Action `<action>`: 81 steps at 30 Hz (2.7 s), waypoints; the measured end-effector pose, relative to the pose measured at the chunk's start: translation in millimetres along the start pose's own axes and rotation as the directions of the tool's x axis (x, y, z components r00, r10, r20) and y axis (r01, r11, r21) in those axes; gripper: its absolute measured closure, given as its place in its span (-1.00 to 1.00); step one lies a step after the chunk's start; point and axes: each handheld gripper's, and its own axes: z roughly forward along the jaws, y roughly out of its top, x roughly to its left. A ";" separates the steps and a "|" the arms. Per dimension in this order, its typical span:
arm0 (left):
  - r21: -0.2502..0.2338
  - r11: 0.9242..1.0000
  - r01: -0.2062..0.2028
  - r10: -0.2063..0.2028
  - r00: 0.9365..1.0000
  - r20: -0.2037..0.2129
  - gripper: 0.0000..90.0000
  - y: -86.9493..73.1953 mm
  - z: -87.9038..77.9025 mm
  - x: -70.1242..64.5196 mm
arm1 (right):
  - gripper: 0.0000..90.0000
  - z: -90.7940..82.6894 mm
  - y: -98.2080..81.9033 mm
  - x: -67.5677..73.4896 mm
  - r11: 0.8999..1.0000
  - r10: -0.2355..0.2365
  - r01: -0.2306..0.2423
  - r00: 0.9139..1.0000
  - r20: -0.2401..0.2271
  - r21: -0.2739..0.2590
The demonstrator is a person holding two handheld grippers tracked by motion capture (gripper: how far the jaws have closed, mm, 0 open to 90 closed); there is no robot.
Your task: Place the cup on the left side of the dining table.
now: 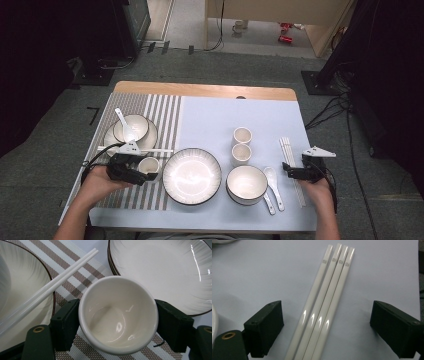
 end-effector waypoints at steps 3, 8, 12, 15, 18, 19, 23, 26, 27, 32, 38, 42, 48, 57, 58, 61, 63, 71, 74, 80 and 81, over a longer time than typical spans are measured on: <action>-0.002 1.000 -0.001 0.001 1.000 -0.002 -0.44 1.1 -0.8 -1.2 | -0.75 0.1 0.0 0.0 1.000 0.001 -0.001 1.000 0.000 -0.001; -0.007 1.000 -0.002 0.002 1.000 0.000 -0.44 3.2 -3.3 -1.2 | -0.75 0.1 0.0 0.0 1.000 0.001 -0.001 1.000 0.000 -0.001; -0.021 1.000 0.001 -0.001 1.000 0.001 -0.43 4.9 -7.1 -1.7 | -0.75 0.0 0.0 0.1 1.000 0.000 0.000 1.000 0.000 0.000; -0.030 1.000 -0.004 0.003 1.000 -0.007 -0.43 7.3 -10.8 -2.8 | -0.75 0.0 0.0 0.0 1.000 0.000 0.000 1.000 0.000 0.000; -0.047 0.999 -0.003 0.002 1.000 -0.015 -0.43 9.3 -15.1 -4.0 | -0.75 0.0 0.0 0.1 1.000 0.000 0.000 1.000 0.000 0.000; -0.052 0.999 -0.002 0.001 1.000 -0.014 -0.43 9.7 -17.0 -4.0 | -0.75 0.0 0.0 0.1 1.000 0.000 0.000 1.000 0.000 0.000; -0.069 0.998 0.008 -0.009 1.000 -0.015 -0.42 8.8 -23.0 -4.5 | -0.75 0.0 0.0 0.1 1.000 0.000 0.000 1.000 0.001 0.000; -0.079 0.997 0.017 -0.018 1.000 -0.016 -0.42 9.3 -28.1 -5.5 | -0.75 0.0 0.0 0.1 1.000 0.000 0.000 1.000 0.001 0.000; -0.082 0.996 0.017 -0.019 1.000 -0.015 -0.42 9.5 -29.2 -6.1 | -0.75 0.0 0.0 0.1 1.000 0.000 0.000 1.000 0.000 0.000; -0.089 0.996 0.011 -0.013 1.000 -0.019 -0.42 9.4 -35.0 -8.4 | -0.75 0.0 0.0 0.1 1.000 0.000 0.000 1.000 0.001 0.000; -0.098 0.995 0.013 -0.016 0.999 -0.034 -0.42 3.7 -41.8 -4.2 | -0.75 0.0 0.0 0.1 1.000 0.000 0.000 1.000 0.001 0.000; -0.107 0.994 0.019 -0.025 0.998 -0.053 -0.42 -3.3 -46.8 -0.8 | -0.75 0.0 0.0 0.1 1.000 0.000 0.000 1.000 0.000 0.001; -0.131 0.990 0.052 -0.061 0.996 -0.063 -0.42 -15.4 -54.0 5.7 | -0.75 -0.1 -0.1 0.5 1.000 0.000 0.000 1.000 0.003 0.000; -0.141 0.988 0.054 -0.068 0.993 -0.094 -0.42 -33.3 -55.1 11.5 | -0.75 -0.1 0.1 0.3 1.000 0.001 -0.001 1.000 0.002 0.001; -0.142 0.988 0.055 -0.069 0.993 -0.094 -0.42 -34.9 -54.6 12.0 | -0.75 -0.1 0.0 0.3 1.000 0.001 -0.001 1.000 0.002 0.001; -0.141 0.988 0.060 -0.074 0.992 -0.099 -0.42 -40.1 -52.5 14.0 | -0.75 -0.1 0.0 0.3 1.000 0.002 -0.002 1.000 0.002 0.000; -0.130 0.988 0.084 -0.098 0.989 -0.108 -0.42 -43.7 -50.2 16.1 | -0.75 -0.1 0.0 0.3 1.000 0.002 -0.002 1.000 0.002 0.000; -0.136 0.986 0.102 -0.116 0.988 -0.104 -0.42 -55.0 -44.8 21.7 | -0.75 -0.1 0.0 0.3 1.000 0.002 -0.002 1.000 0.002 0.000; -0.137 0.988 0.079 -0.095 0.989 -0.116 -0.42 -58.7 -41.7 22.1 | -0.75 -0.1 0.0 0.3 1.000 0.001 -0.001 1.000 0.002 0.000; -0.127 0.991 0.051 -0.068 0.990 -0.126 -0.42 -67.4 -34.5 24.3 | -0.75 -0.1 0.0 0.3 1.000 0.002 -0.002 1.000 0.002 0.000; -0.122 0.991 0.049 -0.065 0.990 -0.127 -0.42 -68.4 -33.7 24.8 | -0.75 -0.1 0.0 0.3 1.000 0.002 -0.002 1.000 0.002 0.000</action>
